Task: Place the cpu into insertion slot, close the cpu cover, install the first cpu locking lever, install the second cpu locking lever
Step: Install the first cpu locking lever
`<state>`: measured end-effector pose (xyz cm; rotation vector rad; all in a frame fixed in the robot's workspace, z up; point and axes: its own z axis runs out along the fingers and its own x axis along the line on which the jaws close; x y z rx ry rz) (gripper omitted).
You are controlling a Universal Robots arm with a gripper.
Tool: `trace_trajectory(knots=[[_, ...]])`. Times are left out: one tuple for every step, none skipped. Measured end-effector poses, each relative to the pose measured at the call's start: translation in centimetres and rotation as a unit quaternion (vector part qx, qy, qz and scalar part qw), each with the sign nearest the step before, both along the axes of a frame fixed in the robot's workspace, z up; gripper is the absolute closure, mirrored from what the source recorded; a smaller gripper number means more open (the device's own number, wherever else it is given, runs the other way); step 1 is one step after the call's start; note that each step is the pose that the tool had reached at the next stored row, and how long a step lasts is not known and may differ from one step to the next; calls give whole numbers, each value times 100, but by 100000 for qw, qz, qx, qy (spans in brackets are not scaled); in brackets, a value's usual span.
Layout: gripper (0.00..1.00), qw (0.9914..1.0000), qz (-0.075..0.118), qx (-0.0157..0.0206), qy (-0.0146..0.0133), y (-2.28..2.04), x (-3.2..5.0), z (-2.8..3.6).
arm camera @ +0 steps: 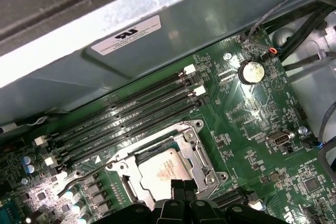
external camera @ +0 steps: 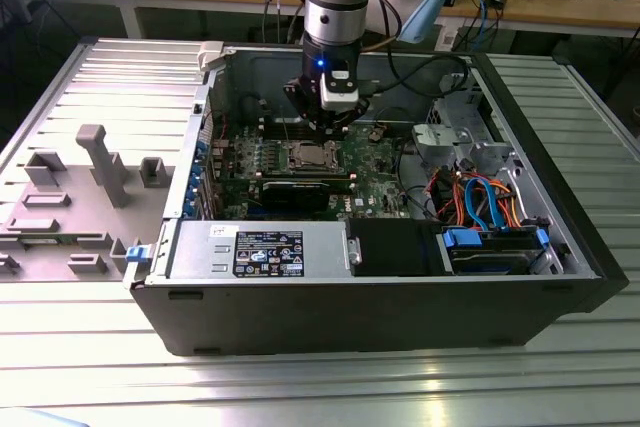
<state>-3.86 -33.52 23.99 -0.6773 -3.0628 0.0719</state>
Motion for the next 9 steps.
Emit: trace_trajectory(knots=[[89,100000,143,2,0,0,0,0],[89,100000,241,4,-1,0,0,0],[89,99999,352,2,-2,0,0,0],[89,99999,470,2,-1,0,0,0],[89,99998,690,3,-1,0,0,0],[89,99997,811,2,0,0,0,0],[89,99996,940,3,0,0,0,0],[89,99994,1092,1,0,0,0,0],[89,99992,1266,1,-1,0,0,0]])
